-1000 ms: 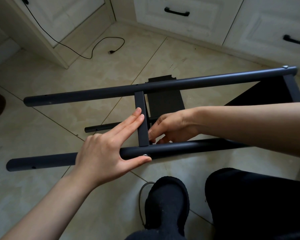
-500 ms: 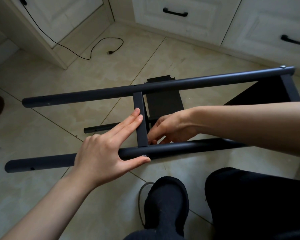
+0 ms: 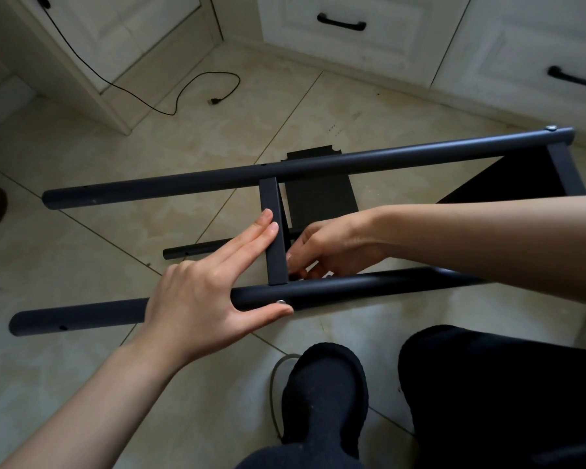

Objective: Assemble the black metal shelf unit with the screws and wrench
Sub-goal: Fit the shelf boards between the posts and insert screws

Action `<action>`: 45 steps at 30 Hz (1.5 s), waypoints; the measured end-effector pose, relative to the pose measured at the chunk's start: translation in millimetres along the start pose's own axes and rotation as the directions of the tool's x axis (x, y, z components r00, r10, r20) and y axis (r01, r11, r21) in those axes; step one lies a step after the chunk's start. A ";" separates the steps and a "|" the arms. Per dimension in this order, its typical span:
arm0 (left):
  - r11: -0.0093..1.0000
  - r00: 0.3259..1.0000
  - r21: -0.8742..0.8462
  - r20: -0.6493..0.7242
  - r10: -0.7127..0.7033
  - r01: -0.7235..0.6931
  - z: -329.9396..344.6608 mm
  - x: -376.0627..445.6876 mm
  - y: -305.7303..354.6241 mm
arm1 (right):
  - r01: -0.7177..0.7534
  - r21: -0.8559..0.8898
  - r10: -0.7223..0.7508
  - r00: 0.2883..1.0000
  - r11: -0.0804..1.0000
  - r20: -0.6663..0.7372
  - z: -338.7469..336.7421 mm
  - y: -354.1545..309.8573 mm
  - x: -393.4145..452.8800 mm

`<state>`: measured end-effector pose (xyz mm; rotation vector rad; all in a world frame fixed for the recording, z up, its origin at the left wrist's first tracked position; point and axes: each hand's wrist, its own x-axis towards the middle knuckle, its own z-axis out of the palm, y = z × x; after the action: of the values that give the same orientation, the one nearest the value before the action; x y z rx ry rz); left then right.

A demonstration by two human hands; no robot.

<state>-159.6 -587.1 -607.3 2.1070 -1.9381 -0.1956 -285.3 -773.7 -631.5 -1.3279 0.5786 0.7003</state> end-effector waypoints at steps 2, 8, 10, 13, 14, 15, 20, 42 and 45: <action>1.000 1.000 -0.004 0.002 0.000 0.000 0.0 0.0 0.0 | -0.006 -0.009 0.006 1.000 1.000 0.001 -0.4 0.0 0.4; 1.000 1.000 -0.012 0.005 0.008 -0.008 0.4 0.9 -0.2 | -0.025 -0.018 0.025 0.999 1.000 -0.026 0.6 1.3 5.8; 1.000 1.000 -0.005 0.001 0.008 -0.008 0.4 0.8 0.1 | -0.018 -0.011 0.018 0.999 1.000 -0.028 0.9 2.0 6.7; 1.000 1.000 0.001 0.001 0.003 -0.003 0.5 0.6 0.0 | -0.022 0.007 0.022 1.000 1.000 0.006 -2.1 1.8 3.3; 1.000 1.000 0.003 0.000 0.003 -0.003 0.6 0.6 0.0 | -0.020 0.015 0.019 1.000 1.000 0.018 -3.1 2.1 2.1; 1.000 1.000 0.004 -0.001 0.005 -0.005 0.6 0.5 -0.1 | -0.016 0.023 0.015 1.000 1.000 0.024 -3.5 2.5 1.8; 1.000 1.000 0.008 -0.002 0.010 -0.010 0.2 0.1 -0.3 | -0.012 0.114 0.008 0.999 0.993 0.034 -0.2 5.4 6.2; 1.000 1.000 -0.004 0.007 0.017 -0.017 1.1 -0.1 -1.3 | 0.004 0.039 -0.003 1.000 0.999 -0.027 1.7 2.4 8.2; 1.000 1.000 -0.005 0.007 0.017 -0.017 1.0 -0.1 -0.9 | -0.015 0.038 0.016 1.000 0.999 -0.002 -2.1 1.4 4.8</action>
<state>-158.9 -587.1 -608.5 2.0888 -1.9568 -0.2039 -283.1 -775.1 -636.2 -1.2902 0.6015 0.6976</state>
